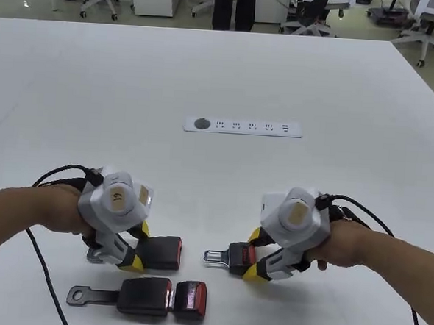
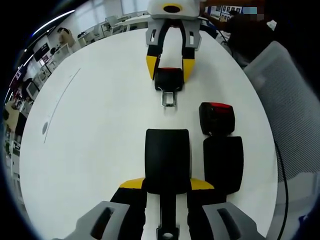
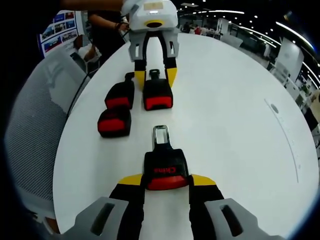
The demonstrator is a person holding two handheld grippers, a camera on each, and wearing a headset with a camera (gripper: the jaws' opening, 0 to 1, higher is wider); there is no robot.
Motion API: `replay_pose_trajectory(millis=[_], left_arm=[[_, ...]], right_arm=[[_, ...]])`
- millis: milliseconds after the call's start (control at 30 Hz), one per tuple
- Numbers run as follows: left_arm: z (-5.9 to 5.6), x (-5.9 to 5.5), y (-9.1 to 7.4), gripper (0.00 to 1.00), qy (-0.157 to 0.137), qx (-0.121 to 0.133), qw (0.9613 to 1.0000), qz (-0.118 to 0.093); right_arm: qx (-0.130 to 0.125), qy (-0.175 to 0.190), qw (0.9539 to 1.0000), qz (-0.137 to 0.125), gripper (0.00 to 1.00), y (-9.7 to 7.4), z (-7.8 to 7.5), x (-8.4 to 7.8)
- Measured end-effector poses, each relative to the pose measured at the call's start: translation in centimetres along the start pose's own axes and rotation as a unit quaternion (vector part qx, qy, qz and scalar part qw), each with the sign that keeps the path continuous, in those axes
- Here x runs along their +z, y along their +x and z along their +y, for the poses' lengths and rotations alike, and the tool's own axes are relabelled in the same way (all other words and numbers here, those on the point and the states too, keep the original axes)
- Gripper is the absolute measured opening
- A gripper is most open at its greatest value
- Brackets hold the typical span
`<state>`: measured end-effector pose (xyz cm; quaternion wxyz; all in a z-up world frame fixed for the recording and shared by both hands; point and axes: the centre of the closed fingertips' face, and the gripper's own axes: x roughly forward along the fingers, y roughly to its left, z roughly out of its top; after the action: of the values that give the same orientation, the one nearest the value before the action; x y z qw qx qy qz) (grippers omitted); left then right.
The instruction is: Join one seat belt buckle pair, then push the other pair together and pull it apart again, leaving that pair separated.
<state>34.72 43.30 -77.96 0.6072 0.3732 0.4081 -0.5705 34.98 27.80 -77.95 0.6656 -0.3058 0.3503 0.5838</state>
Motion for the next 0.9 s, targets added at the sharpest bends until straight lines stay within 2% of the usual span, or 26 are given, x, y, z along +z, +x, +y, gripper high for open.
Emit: replay_pose_trajectory(millis=[267,900], left_arm=[[0.1,-0.1,0.0,0.32,0.001,-0.001,1.0000,0.003],[0.5,-0.4,0.4,0.32,-0.003,-0.002,0.9998,0.021]], right_arm=[[-0.001,0.000,1.0000,0.003,0.30,0.4,-0.3,0.0],[-0.001,-0.003,1.0000,0.005,0.31,1.0,0.0,1.5]])
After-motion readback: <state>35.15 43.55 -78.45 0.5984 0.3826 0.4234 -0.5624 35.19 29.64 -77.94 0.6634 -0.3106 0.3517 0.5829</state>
